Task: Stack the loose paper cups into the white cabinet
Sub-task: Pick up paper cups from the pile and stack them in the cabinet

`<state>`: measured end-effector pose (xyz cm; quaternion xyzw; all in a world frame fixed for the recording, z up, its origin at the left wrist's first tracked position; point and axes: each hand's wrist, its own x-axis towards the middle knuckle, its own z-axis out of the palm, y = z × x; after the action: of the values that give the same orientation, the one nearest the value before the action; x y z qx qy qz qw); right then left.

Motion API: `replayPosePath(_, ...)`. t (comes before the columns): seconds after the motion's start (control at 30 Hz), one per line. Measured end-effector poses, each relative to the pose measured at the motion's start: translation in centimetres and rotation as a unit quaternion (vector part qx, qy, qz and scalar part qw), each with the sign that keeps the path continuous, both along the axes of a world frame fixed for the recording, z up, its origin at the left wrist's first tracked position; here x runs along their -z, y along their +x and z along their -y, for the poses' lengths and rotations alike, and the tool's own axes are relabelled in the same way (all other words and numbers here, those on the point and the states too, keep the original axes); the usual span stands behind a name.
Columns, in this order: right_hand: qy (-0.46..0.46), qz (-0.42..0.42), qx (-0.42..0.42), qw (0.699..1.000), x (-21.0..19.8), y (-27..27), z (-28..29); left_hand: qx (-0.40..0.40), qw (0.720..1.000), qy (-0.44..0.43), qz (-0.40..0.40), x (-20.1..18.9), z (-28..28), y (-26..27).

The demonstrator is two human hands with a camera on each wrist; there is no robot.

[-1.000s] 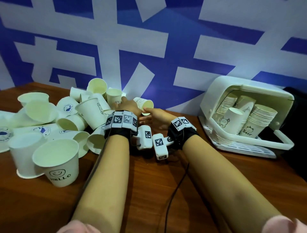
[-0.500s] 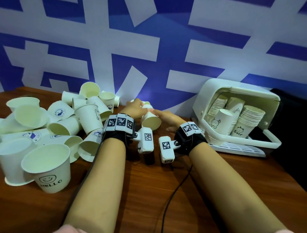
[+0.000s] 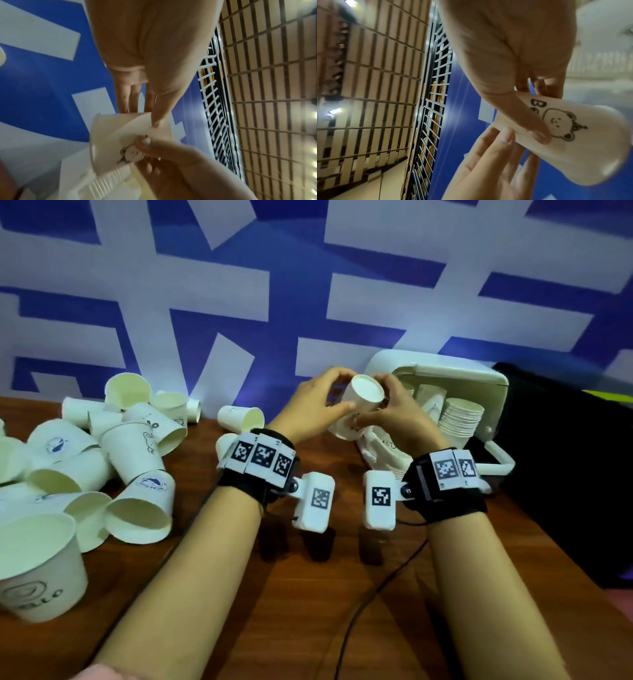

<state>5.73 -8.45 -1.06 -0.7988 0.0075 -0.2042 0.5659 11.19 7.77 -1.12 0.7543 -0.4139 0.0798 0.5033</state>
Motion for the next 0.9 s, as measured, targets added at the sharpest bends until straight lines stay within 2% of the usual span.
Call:
replayPosePath(0.07, -0.039, 0.034, 0.02, 0.998, -0.8, -0.8, 1.3, 0.026, 0.999, -0.022, 0.014, -0.4, 1.7, -0.9)
replayPosePath(0.3, -0.115, 0.095, 0.102, 0.984, -2.0, -3.3, 6.0, 0.102, 0.992, -0.071, -0.021, -0.8, 6.8, -2.8)
replayPosePath(0.5, -0.11, 0.099, 0.105, 0.983, -0.8, -3.4, 7.5, 0.103, 0.993, -0.06, 0.001, 0.8, 9.0, -3.2)
replayPosePath(0.8, -0.062, 0.068, 0.089, 0.992, 1.1, -2.1, 8.6, 0.088, 0.995, 0.003, -0.053, 2.9, 10.4, -2.3)
replayPosePath(0.9, -0.045, 0.063, 0.082, 0.994, 1.4, -1.7, 9.0, 0.088, 0.994, -0.002, -0.065, 3.1, 10.5, -2.3)
